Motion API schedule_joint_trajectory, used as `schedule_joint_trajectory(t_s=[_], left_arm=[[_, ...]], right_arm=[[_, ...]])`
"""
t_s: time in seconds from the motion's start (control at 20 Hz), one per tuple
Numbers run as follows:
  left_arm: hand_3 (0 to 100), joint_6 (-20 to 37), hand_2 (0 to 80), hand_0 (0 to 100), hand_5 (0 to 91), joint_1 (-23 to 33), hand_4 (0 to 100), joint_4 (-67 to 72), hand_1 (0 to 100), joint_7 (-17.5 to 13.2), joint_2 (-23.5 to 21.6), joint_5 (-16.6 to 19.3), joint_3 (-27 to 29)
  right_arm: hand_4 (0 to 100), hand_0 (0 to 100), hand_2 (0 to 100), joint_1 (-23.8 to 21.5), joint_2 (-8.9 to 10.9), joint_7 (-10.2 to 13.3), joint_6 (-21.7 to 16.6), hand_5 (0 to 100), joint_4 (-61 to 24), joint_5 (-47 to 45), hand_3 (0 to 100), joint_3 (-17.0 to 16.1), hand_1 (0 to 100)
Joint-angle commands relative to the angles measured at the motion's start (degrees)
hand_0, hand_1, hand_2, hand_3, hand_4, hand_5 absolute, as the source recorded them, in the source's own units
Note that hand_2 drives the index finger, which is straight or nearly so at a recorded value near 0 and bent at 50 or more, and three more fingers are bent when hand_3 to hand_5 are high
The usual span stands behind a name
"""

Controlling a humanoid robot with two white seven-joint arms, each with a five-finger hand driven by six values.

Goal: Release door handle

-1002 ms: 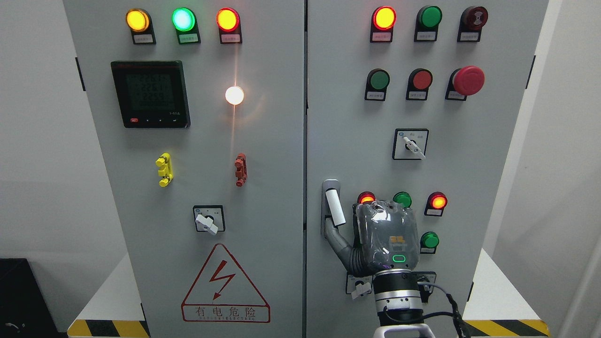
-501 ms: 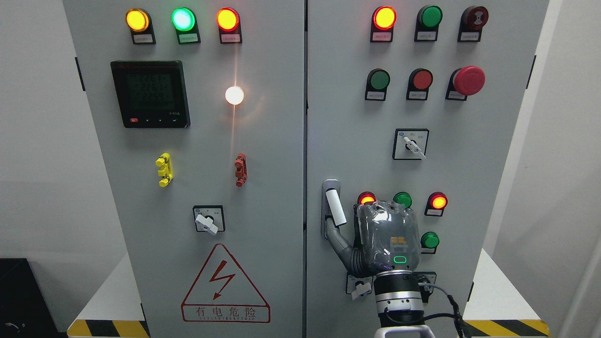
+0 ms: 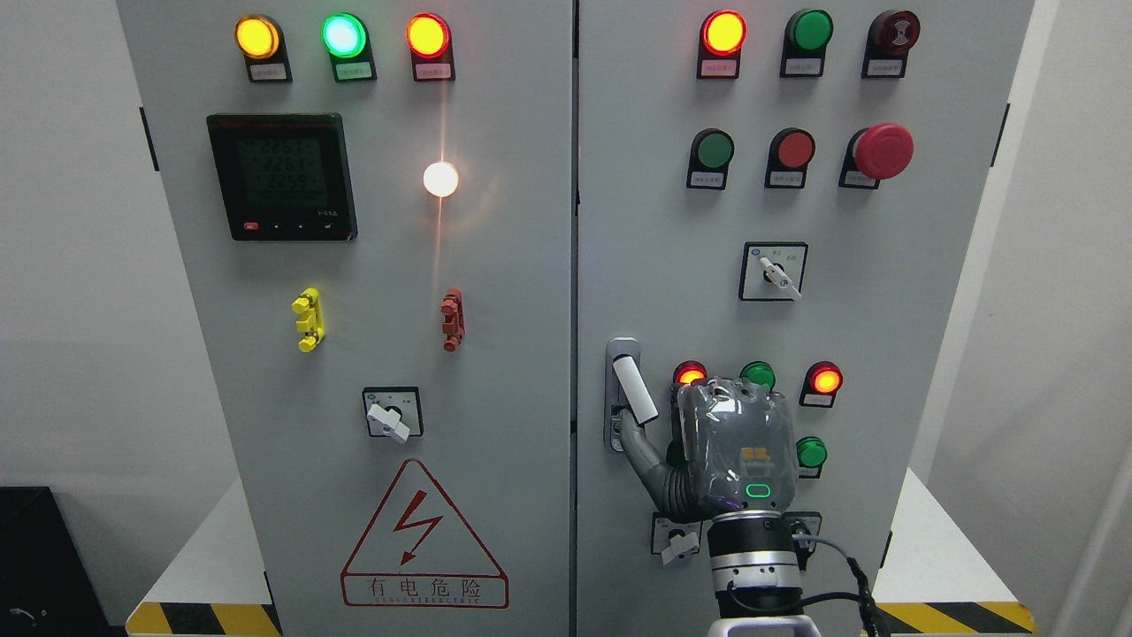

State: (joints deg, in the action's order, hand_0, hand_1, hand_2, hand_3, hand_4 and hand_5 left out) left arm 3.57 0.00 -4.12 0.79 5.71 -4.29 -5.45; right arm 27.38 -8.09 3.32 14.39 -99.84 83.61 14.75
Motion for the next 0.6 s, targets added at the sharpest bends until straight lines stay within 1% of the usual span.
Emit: schedule_joint_trajectory(t_s=[0.0, 0.55], left_arm=[[0, 0.0, 0.0, 12, 0.0, 1.0, 0, 0.0, 56, 0.0, 0.0, 0.0, 0.0], [0, 0.0, 0.0, 12, 0.0, 1.0, 0, 0.0, 56, 0.0, 0.0, 0.0, 0.0]], right_arm=[[100, 50, 95, 0.0, 0.0, -0.1, -0.2, 100, -0.3, 0.2, 100, -0.3, 32], [100, 50, 95, 0.0, 0.18, -0.1, -0.2, 100, -0.2, 0.4, 100, -0.4, 33]])
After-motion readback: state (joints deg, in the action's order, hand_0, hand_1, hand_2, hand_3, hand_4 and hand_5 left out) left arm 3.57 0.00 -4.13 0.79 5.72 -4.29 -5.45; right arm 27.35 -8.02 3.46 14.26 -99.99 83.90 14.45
